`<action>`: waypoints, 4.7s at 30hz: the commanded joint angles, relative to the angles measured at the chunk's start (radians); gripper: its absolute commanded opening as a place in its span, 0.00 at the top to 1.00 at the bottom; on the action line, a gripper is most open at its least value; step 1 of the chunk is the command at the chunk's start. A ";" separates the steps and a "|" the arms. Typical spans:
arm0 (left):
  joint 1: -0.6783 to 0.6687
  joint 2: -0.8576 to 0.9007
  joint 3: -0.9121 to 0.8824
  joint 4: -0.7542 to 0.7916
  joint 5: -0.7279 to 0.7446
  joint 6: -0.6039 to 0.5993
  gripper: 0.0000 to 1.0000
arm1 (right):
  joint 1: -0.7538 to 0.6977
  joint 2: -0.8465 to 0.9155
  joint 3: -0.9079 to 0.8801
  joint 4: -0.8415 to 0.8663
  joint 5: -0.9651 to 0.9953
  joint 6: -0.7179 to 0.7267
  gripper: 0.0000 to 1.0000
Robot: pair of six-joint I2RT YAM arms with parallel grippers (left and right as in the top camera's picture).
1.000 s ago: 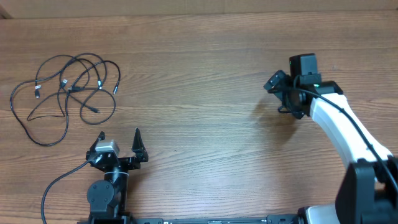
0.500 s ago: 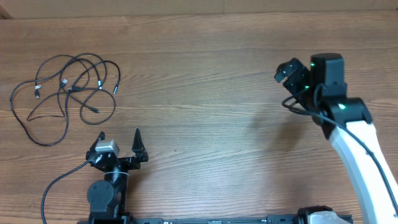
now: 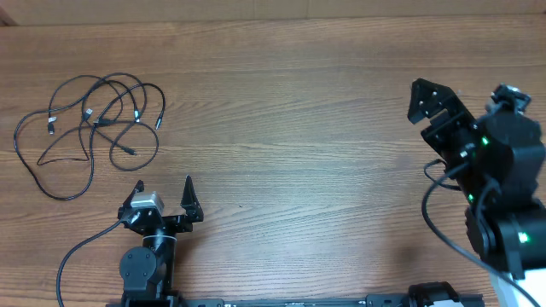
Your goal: Untangle cables
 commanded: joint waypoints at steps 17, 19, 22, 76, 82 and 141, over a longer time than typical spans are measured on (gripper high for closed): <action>-0.007 -0.004 -0.004 0.002 -0.016 0.023 0.00 | 0.006 0.038 -0.003 -0.002 0.002 -0.004 0.00; -0.007 -0.004 -0.004 0.002 -0.016 0.023 0.00 | 0.006 0.073 -0.003 -0.002 0.002 -0.004 0.00; -0.007 -0.004 -0.004 0.002 -0.016 0.023 0.00 | 0.006 0.109 -0.003 -0.005 0.003 -0.004 0.00; -0.007 -0.004 -0.004 0.002 -0.016 0.023 0.01 | 0.006 -0.218 -0.119 -0.204 0.003 -0.004 0.00; -0.007 -0.004 -0.004 0.002 -0.016 0.023 0.01 | 0.006 -0.309 -0.279 -0.211 0.002 -0.004 0.00; -0.007 -0.004 -0.004 0.002 -0.016 0.023 0.00 | 0.006 -0.794 -0.910 -0.206 0.002 -0.004 0.00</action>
